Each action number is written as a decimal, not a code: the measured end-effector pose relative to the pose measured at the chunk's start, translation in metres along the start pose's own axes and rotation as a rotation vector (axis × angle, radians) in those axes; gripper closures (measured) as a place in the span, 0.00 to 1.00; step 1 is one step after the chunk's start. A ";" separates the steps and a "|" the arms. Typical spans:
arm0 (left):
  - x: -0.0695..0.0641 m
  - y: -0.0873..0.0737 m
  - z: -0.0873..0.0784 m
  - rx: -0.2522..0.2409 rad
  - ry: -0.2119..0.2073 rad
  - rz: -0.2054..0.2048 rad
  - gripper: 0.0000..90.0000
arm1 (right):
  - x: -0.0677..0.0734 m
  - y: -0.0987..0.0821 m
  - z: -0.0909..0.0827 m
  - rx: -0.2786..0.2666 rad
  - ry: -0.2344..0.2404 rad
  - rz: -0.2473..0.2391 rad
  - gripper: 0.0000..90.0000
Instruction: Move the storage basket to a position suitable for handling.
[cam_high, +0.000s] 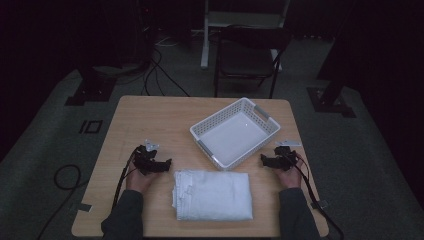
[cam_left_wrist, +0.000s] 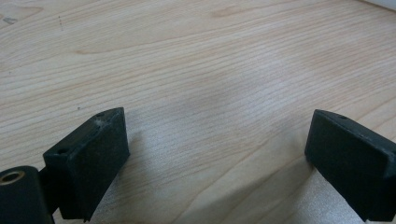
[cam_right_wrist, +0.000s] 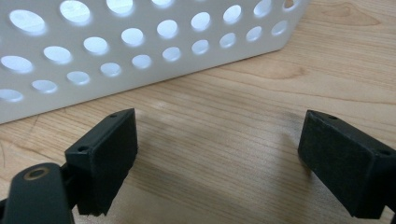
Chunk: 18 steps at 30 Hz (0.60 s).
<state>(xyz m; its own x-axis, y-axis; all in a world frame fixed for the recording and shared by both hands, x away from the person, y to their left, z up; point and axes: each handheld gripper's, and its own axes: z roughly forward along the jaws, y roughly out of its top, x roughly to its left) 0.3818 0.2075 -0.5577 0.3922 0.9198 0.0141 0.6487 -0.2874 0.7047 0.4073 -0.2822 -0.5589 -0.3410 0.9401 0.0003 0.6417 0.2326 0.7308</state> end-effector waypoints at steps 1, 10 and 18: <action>0.000 0.000 0.000 0.000 0.000 0.000 0.07 | 0.000 0.000 0.000 0.000 0.001 -0.001 0.13; -0.001 0.001 -0.001 -0.014 0.005 -0.007 0.17 | 0.001 0.000 0.000 -0.001 -0.004 0.002 0.14; -0.003 0.002 -0.002 -0.010 0.012 -0.013 0.25 | 0.001 0.000 0.000 -0.002 -0.005 0.003 0.14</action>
<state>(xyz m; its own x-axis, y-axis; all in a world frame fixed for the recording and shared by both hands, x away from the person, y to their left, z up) 0.3803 0.2043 -0.5545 0.3759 0.9266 0.0138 0.6471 -0.2731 0.7118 0.4064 -0.2817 -0.5589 -0.3360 0.9419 -0.0008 0.6416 0.2295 0.7319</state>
